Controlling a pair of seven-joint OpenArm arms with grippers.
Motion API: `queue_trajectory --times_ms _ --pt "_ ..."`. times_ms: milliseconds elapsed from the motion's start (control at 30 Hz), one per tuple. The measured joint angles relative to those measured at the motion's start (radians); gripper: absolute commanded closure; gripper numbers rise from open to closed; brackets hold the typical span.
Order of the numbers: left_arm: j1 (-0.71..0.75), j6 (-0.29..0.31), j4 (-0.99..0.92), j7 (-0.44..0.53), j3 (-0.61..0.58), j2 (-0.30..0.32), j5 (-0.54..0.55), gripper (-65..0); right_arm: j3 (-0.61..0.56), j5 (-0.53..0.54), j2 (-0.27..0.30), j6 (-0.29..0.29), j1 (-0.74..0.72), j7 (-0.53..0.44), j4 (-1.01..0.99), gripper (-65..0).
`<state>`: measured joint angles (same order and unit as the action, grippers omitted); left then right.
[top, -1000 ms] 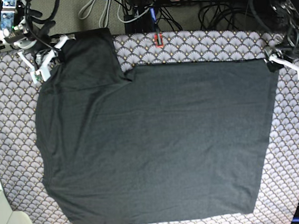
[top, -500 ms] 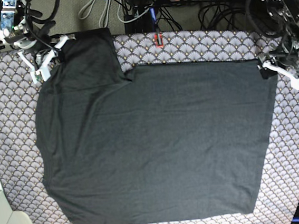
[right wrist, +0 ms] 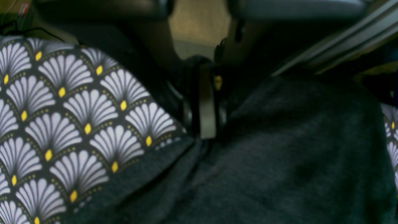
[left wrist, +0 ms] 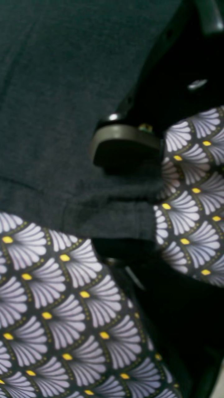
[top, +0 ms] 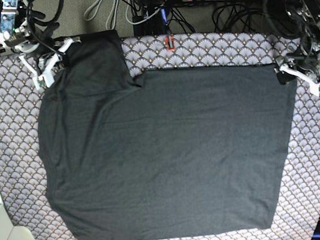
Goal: Fold the T-shirt properly
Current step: 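Lift both shoulder corners and pull them toward the hem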
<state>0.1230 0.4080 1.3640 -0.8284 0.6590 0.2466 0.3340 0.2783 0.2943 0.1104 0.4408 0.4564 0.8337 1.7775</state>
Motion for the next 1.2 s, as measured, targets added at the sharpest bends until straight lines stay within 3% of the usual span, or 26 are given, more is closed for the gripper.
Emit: queue_trajectory --times_ms 100,267,300,1033,1100,1200 --pt "0.005 -0.003 0.0 0.004 0.0 0.002 -0.002 -27.6 -0.002 0.006 0.009 0.008 -0.024 0.06 0.001 0.0" --pt "0.01 -0.003 0.0 -0.001 0.001 0.002 0.005 -1.3 -0.002 0.006 0.01 0.008 -0.024 0.058 0.002 0.0" --pt "0.01 -0.003 0.0 -0.002 0.001 0.002 0.004 0.0 -0.002 0.006 0.01 0.008 -0.024 0.058 0.002 0.0" --pt "0.063 0.0 0.054 -0.008 0.0 -0.003 0.014 -0.6 0.03 -0.024 0.026 0.008 0.024 0.113 0.153 0.0" --pt "0.086 0.001 0.086 -0.018 -0.001 -0.012 0.014 -0.6 0.062 -0.028 0.027 0.046 0.023 0.112 0.153 0.0" --pt "0.109 0.0 0.132 -0.028 -0.001 -0.042 -0.008 -0.6 0.109 -0.021 0.024 0.166 0.02 0.11 0.154 0.0"
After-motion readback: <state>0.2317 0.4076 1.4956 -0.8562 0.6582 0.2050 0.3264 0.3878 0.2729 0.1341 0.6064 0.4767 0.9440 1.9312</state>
